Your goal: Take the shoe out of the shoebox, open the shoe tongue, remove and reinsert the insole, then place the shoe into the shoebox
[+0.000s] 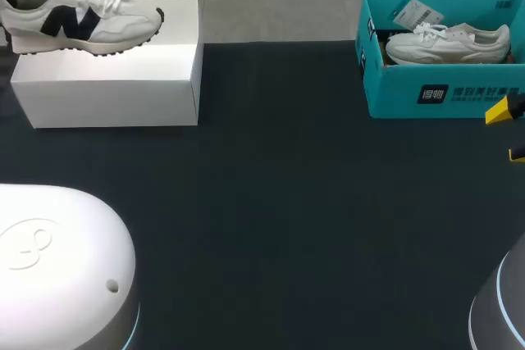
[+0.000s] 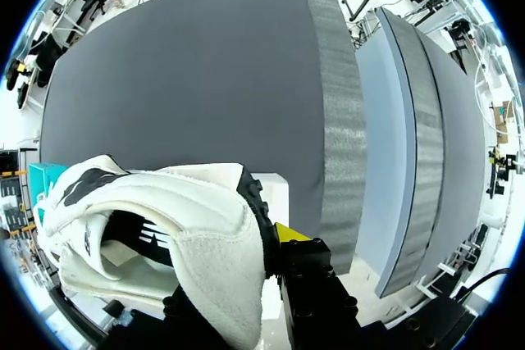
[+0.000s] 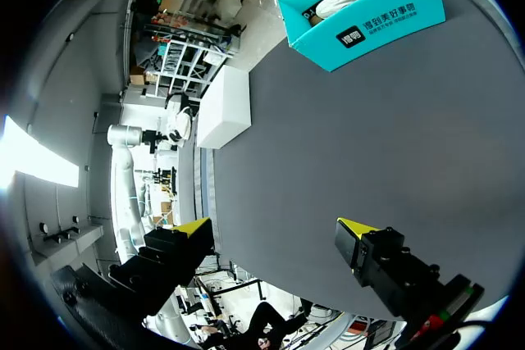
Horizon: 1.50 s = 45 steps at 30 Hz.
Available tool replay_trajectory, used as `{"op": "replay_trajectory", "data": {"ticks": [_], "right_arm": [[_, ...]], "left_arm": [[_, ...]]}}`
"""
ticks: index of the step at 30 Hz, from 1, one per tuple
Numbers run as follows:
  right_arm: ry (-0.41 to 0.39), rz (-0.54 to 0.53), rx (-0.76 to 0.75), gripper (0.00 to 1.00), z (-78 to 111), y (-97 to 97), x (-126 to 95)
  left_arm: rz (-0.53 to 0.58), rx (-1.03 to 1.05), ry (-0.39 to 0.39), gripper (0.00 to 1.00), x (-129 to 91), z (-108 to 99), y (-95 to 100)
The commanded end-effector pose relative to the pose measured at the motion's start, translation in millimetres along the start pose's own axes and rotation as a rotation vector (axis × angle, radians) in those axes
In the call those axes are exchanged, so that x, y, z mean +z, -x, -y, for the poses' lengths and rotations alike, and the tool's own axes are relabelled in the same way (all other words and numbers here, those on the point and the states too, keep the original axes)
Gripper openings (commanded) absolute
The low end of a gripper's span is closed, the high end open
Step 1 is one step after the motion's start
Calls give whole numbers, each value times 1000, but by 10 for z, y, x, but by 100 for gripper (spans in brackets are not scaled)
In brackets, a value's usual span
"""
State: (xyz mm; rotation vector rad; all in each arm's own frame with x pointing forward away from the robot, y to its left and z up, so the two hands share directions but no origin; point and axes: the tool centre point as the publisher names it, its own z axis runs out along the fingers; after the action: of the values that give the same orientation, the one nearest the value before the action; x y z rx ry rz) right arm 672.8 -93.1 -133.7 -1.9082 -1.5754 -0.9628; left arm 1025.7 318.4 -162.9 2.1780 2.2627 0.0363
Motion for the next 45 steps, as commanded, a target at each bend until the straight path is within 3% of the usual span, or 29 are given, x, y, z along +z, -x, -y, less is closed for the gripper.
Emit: {"op": "replay_trajectory", "data": {"ticks": [1, 12, 19, 32, 45], "right_arm": [[2, 1, 1, 100, 8, 1, 6], [2, 1, 1, 100, 8, 1, 6], [2, 1, 1, 100, 8, 1, 6], [2, 1, 1, 100, 8, 1, 6], [2, 1, 1, 100, 8, 1, 6]], "left_arm": [[-1, 1, 6, 0, -33, 29, -8], [-1, 1, 6, 0, -33, 29, -8], [19, 29, 43, 0, 52, -132, -24], [15, 39, 77, 0, 333, -512, -42], [29, 68, 104, 0, 781, -789, 34]]}}
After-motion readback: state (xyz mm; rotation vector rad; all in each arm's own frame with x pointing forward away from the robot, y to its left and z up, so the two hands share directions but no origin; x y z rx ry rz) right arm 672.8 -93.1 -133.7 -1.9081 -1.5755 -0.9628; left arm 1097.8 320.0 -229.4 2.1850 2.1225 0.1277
